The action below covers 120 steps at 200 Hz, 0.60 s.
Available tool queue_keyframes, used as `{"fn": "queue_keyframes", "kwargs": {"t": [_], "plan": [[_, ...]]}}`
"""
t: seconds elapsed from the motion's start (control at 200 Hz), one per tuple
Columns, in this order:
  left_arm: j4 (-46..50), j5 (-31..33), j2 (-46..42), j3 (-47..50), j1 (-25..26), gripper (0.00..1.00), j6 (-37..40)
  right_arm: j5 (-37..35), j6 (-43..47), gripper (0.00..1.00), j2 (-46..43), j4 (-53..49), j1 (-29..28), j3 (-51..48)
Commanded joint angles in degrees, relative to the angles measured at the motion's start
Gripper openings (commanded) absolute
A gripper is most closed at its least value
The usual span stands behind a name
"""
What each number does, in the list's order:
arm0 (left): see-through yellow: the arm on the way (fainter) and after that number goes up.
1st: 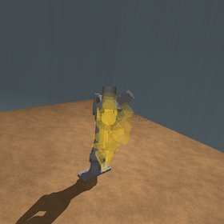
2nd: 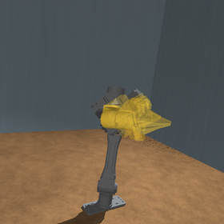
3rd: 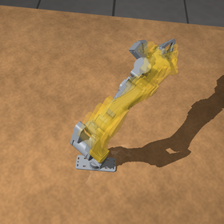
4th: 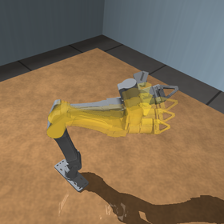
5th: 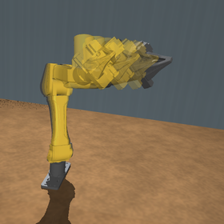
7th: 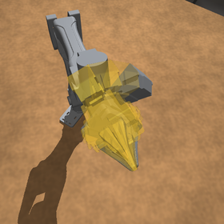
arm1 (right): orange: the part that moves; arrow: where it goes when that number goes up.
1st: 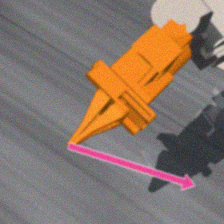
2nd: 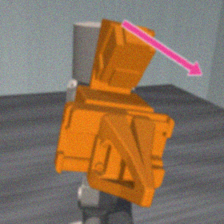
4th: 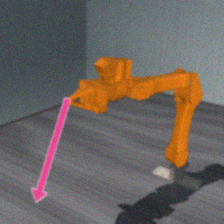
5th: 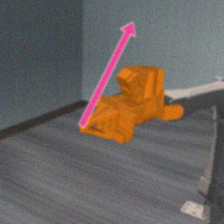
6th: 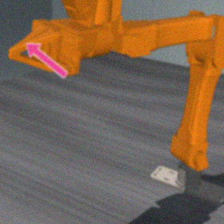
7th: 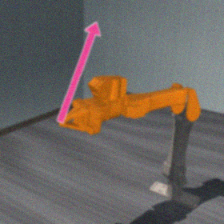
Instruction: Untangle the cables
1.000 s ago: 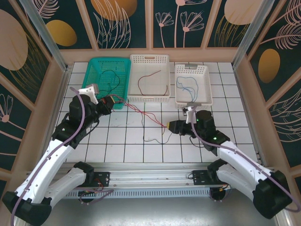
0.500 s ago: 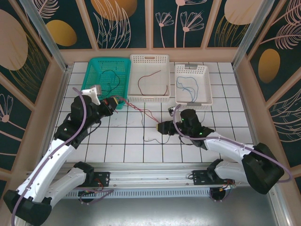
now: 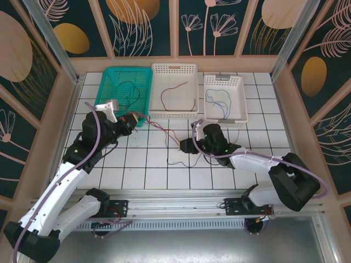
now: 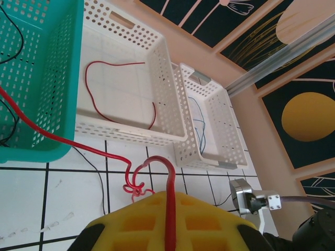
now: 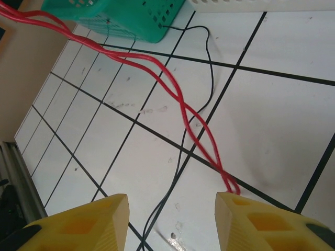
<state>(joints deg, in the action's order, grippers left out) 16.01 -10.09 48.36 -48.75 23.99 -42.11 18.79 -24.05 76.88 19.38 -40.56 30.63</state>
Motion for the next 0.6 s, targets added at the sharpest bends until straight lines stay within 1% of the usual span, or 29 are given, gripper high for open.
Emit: {"fn": "queue_keyframes", "kwargs": {"t": [0.0, 0.3, 0.41, 0.525, 0.595], "plan": [[-2.09, -0.90, -0.85, -0.04, -0.14, 0.00, -0.71, -1.28, 1.33, 0.47, 1.13, 3.18, -0.99, 1.57], [-1.62, -1.27, -1.17, -0.49, -0.11, 0.00, -0.94, -2.69, 1.55, 0.47, 2.27, 5.28, -1.52, 1.01], [-1.26, -1.08, -1.34, -0.64, -0.16, 0.00, -0.85, -1.59, 1.56, 0.47, 1.75, 5.27, -1.88, 0.96], [-1.37, -0.99, -1.25, -0.64, -0.17, 0.00, -0.87, -0.24, 2.11, 0.47, 0.74, 5.93, -4.06, 0.44], [-1.76, -1.14, -1.10, -0.60, -0.15, 0.00, -1.03, -1.61, 2.70, 0.47, 0.79, 5.70, -5.85, 0.13]]}}
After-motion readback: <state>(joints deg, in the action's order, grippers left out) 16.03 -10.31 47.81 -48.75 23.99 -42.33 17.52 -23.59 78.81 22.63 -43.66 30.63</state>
